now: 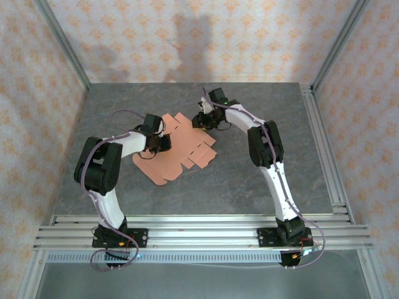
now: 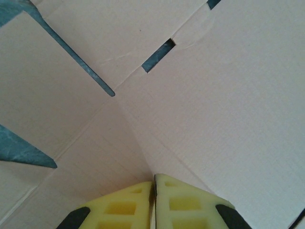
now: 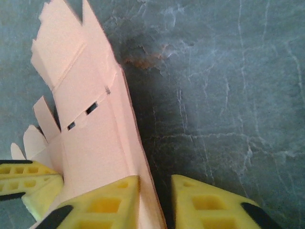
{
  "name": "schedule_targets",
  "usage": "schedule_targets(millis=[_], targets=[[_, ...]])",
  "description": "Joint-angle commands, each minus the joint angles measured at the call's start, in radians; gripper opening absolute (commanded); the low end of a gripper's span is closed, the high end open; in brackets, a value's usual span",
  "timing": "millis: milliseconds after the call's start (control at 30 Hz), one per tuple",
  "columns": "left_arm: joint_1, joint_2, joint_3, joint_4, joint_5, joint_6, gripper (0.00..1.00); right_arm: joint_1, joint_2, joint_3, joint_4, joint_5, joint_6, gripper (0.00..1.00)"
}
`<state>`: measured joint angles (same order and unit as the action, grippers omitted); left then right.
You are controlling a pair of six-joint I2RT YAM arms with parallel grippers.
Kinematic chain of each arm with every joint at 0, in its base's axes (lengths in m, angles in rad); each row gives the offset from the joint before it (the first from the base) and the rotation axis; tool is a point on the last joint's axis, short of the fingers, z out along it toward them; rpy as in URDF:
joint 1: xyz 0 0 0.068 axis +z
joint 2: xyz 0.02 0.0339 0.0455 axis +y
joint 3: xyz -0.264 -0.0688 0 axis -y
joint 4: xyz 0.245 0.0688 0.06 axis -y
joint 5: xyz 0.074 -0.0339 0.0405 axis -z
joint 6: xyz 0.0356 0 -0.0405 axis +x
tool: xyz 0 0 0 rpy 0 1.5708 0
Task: Fold the paper box
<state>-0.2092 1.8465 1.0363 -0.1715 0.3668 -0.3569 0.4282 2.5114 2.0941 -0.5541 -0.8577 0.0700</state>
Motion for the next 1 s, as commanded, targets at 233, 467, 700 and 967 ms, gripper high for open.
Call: schedule_targets(millis=[233, 467, 700, 967], targets=[[-0.011, 0.057, -0.007, -0.085, 0.069, -0.019, 0.13, -0.006, -0.111, -0.111, 0.057, 0.070, -0.040, 0.00], [-0.015, 0.009, -0.031, -0.011, 0.071, -0.107, 0.44, 0.006, -0.262, -0.298, 0.136, 0.334, -0.084, 0.00], [0.003, -0.051, -0.104, 0.098, 0.071, -0.212, 0.59, 0.073, -0.335, -0.361, 0.094, 0.661, -0.217, 0.00], [0.070, -0.142, -0.135, 0.061, 0.089, -0.227, 0.77, 0.194, -0.357, -0.420, 0.165, 1.048, -0.351, 0.00]])
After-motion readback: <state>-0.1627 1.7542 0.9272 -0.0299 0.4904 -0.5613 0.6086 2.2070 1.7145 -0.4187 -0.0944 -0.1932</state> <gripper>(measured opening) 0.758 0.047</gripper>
